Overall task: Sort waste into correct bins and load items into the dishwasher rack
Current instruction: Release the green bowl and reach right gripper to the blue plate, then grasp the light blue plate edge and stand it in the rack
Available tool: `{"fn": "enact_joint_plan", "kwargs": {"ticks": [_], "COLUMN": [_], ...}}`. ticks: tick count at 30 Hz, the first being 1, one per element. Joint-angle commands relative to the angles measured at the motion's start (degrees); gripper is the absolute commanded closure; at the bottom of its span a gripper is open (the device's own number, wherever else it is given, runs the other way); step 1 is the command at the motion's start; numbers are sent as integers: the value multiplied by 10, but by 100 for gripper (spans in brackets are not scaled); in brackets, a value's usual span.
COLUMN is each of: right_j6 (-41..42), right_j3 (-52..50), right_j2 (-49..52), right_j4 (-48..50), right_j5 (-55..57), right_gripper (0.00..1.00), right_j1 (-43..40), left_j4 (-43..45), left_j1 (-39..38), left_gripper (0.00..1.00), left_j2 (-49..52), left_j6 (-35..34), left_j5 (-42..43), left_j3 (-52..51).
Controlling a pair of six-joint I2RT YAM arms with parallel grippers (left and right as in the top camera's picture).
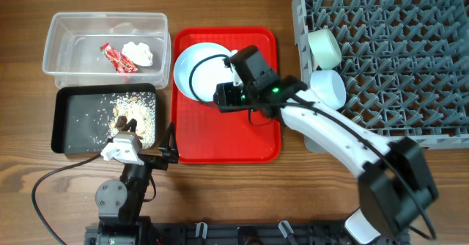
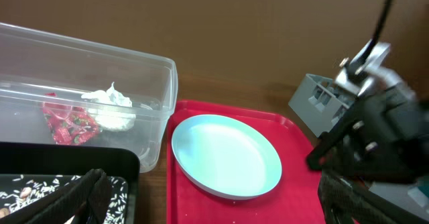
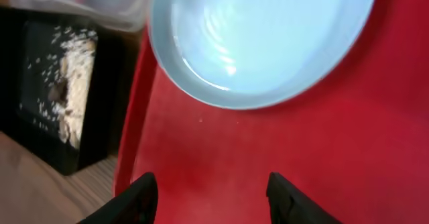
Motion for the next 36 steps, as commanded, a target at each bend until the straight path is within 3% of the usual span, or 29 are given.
{"fn": "enact_joint_plan", "kwargs": {"ticks": [1,11,19,25,28,36], "right_j6": [145,156,154,148,107,-28], "right_j3": [11,11,12,12,12,12], "right_j2": [54,147,154,92,30,-189], "right_j4": [2,91,74,7,-28,-113], "right_j5": [55,63,64,120,175,467], "right_gripper": [48,49,96,96,96,96], "right_j1": [-5,-21,-28,-39,-44,-46], "left_j4": [1,1,1,1,1,1], "left_j1": [4,4,4,4,4,4], "left_gripper": [0,0,0,0,0,0], "left_j2": [-6,-6,-6,-6,-6,-6], "left_j6": [12,12,12,12,12,12], "left_j5": [5,5,5,5,5,5], "left_j3": [-5,-5,-5,-5,-5,-5]}}
